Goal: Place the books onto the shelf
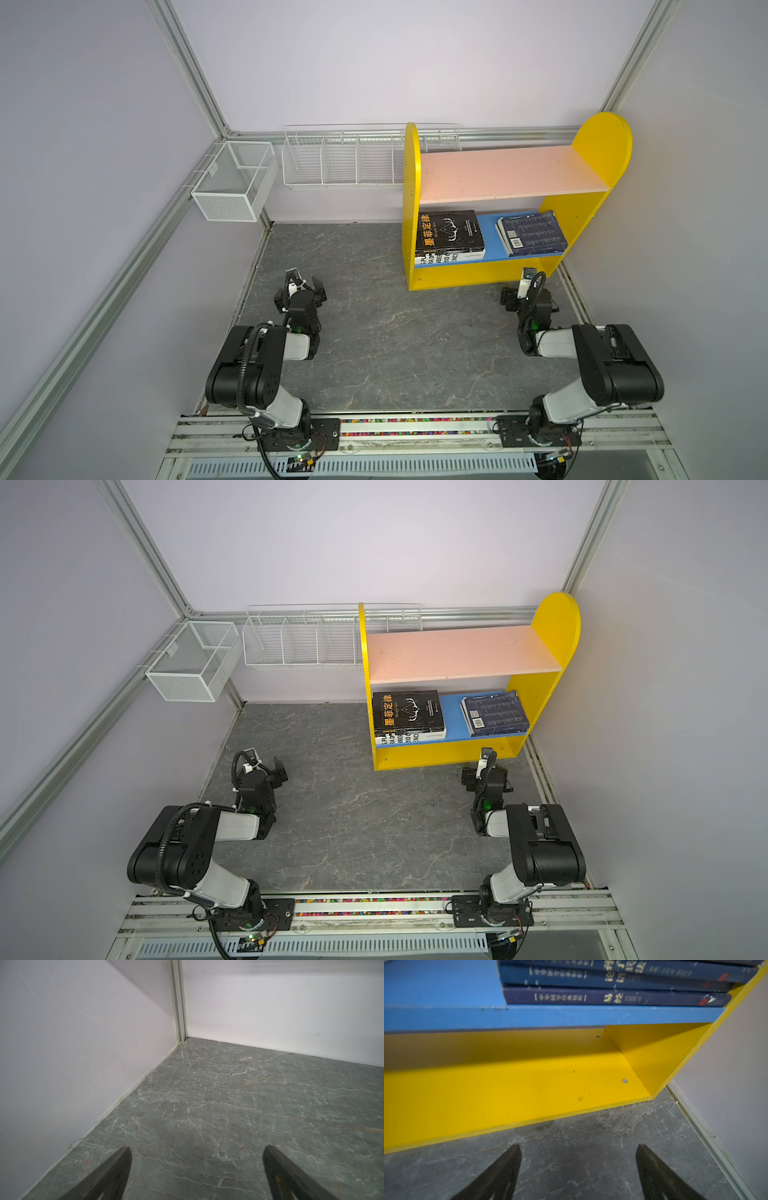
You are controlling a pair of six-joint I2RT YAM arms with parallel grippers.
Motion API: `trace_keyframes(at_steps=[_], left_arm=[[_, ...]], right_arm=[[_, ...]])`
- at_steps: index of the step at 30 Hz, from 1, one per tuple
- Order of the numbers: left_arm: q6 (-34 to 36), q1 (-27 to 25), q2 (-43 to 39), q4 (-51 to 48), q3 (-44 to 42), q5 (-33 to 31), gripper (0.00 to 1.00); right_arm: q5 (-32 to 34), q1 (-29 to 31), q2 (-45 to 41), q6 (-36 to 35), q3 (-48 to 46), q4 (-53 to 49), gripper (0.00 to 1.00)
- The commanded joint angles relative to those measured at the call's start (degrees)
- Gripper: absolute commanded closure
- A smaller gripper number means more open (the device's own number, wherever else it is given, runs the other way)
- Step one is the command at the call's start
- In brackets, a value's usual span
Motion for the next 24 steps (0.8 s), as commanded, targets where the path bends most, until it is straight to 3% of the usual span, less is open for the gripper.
trace_keyframes(at_steps=[1, 24], left_arm=[[-0.9, 0.8, -0.3, -1.2, 0.9, 1.8, 0.01], [-0.4, 0.7, -0.1, -0.9, 0.9, 2.4, 0.01]], right_arm=[[-2.9, 0.0, -0.6, 0.7, 0.6, -1.7, 0.11], [-2.8, 0.2, -0.6, 0.4, 0.7, -1.6, 0.11]])
